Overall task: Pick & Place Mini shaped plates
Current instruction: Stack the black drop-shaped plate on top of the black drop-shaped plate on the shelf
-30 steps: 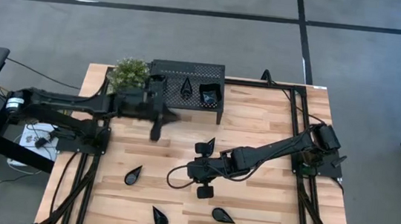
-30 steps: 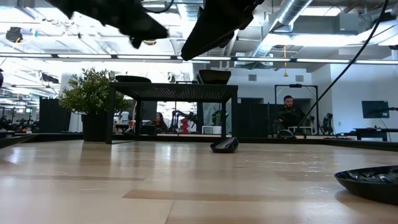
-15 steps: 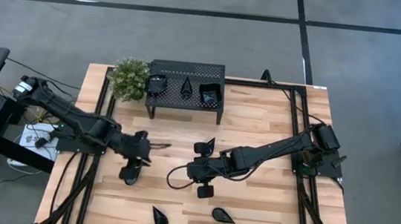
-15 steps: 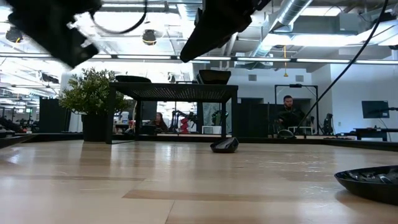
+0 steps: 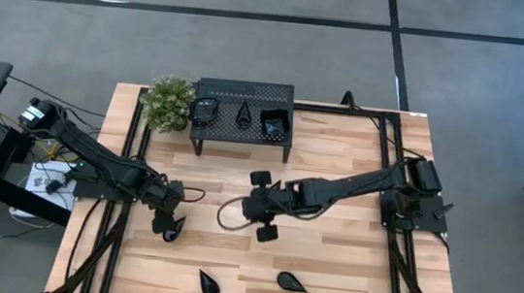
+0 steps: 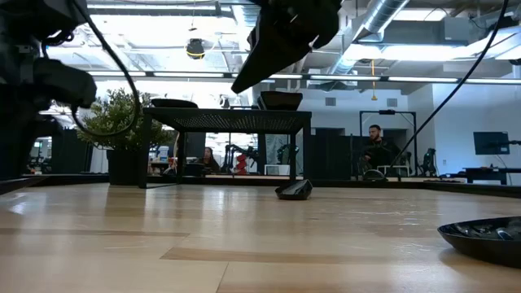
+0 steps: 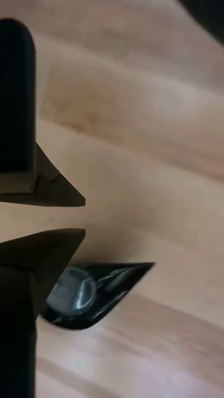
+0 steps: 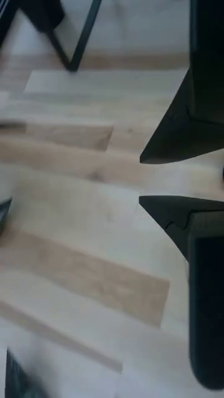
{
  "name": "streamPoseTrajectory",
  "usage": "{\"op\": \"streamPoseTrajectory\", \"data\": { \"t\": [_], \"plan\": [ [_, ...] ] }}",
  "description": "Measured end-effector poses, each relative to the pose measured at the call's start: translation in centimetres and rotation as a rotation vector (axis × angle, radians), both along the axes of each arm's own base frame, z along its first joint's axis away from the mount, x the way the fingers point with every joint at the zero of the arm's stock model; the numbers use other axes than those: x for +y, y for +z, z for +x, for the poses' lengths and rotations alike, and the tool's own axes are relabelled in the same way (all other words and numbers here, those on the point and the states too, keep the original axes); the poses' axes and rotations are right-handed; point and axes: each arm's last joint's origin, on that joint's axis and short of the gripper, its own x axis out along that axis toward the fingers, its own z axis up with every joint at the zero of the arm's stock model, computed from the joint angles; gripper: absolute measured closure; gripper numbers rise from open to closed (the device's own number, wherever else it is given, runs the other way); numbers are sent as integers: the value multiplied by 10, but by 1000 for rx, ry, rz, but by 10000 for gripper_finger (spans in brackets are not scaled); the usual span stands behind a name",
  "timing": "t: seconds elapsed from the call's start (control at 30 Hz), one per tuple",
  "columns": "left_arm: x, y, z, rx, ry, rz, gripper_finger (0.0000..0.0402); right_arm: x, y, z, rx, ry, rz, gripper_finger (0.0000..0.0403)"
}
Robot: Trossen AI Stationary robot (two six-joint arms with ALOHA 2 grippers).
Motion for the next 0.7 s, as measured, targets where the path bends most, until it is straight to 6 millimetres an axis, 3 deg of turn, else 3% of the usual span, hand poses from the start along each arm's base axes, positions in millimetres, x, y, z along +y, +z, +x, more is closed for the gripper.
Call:
{"op": "streamPoseTrajectory", "data": {
  "t": [0.43,0.7],
  "plan": [
    [-6,1,6,-34,9,-135,333,-46,0,6,1,-116,1,316],
    [-13,-8,6,15,-19,-93,333,-45,0,6,3,-110,6,316]
  ]
}}
